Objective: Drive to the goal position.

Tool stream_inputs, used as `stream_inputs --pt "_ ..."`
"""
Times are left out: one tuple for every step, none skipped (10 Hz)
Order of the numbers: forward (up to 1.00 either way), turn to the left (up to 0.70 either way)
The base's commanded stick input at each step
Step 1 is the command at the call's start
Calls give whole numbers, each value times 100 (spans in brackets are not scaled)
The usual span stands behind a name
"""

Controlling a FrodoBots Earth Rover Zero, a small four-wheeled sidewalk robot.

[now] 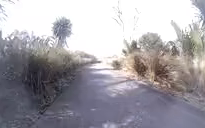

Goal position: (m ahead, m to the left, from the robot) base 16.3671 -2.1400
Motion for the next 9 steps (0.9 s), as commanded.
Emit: stream_inputs --pt "45 0" --pt "45 0" --pt "45 0" --pt "45 0" --pt "45 0" --pt "45 0" --pt "45 0" --pt "45 0" --pt "45 0"
